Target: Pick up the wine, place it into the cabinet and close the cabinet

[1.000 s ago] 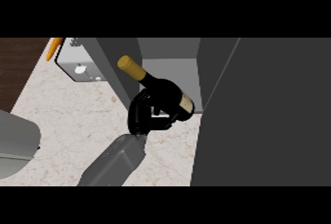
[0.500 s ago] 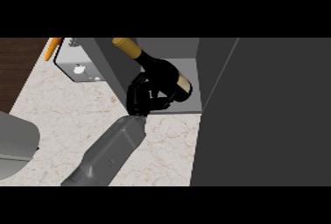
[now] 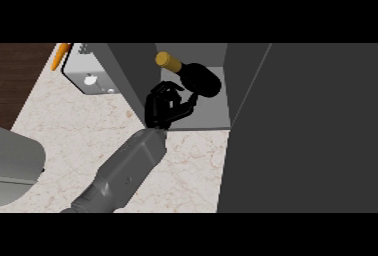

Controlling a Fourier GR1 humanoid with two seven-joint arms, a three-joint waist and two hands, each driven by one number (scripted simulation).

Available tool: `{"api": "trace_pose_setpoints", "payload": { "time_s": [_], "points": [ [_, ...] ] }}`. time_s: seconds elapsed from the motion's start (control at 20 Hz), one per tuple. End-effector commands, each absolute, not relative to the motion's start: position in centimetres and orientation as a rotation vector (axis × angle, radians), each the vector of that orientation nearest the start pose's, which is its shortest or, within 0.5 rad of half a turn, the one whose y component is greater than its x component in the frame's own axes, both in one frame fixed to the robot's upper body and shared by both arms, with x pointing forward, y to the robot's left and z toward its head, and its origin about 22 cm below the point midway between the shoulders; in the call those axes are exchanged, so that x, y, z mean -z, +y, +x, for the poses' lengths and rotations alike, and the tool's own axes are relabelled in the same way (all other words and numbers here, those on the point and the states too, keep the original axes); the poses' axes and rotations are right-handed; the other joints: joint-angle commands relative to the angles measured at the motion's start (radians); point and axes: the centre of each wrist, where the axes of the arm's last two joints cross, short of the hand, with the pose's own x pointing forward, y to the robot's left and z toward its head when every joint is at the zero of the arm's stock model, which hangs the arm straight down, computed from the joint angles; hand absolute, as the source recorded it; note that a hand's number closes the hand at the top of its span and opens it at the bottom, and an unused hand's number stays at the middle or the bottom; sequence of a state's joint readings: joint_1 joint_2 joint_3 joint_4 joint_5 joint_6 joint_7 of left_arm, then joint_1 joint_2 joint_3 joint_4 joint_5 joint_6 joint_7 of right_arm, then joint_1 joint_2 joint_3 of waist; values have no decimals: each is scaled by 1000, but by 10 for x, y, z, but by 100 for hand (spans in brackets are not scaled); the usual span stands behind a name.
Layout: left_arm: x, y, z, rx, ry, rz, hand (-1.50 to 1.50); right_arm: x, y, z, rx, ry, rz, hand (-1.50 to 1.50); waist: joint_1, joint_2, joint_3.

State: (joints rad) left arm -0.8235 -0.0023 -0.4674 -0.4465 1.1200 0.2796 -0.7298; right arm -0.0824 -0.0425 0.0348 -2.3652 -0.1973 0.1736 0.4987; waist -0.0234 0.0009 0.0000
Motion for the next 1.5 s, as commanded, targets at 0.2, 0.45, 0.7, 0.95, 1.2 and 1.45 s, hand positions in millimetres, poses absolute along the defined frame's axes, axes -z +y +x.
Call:
{"api": "trace_pose_setpoints", "payload": {
  "time_s": [0.2,0.45,0.7,0.95,1.2,1.45],
  "points": [
    [-25,82,417,-407,-1562,-208,150,-203,-209,179,-282,-1944,311,-150,-27,14,-2],
    [-8,90,410,-420,-1563,-199,150,-191,-212,179,-280,-1940,339,-150,-51,20,-1],
    [2,95,406,-448,-1583,-222,150,-188,-210,178,-314,-1956,350,-150,-74,27,-1],
    [-3,87,405,-437,-1558,-196,150,-198,-206,192,-324,-1969,360,-150,-80,27,-2],
    [-2,78,398,-399,-1550,-216,150,-187,-200,197,-328,-1948,367,-150,-91,27,-2],
    [18,79,381,-444,-1555,-220,150,-178,-194,192,-350,-1940,378,-150,-104,28,-2]
  ]
}}
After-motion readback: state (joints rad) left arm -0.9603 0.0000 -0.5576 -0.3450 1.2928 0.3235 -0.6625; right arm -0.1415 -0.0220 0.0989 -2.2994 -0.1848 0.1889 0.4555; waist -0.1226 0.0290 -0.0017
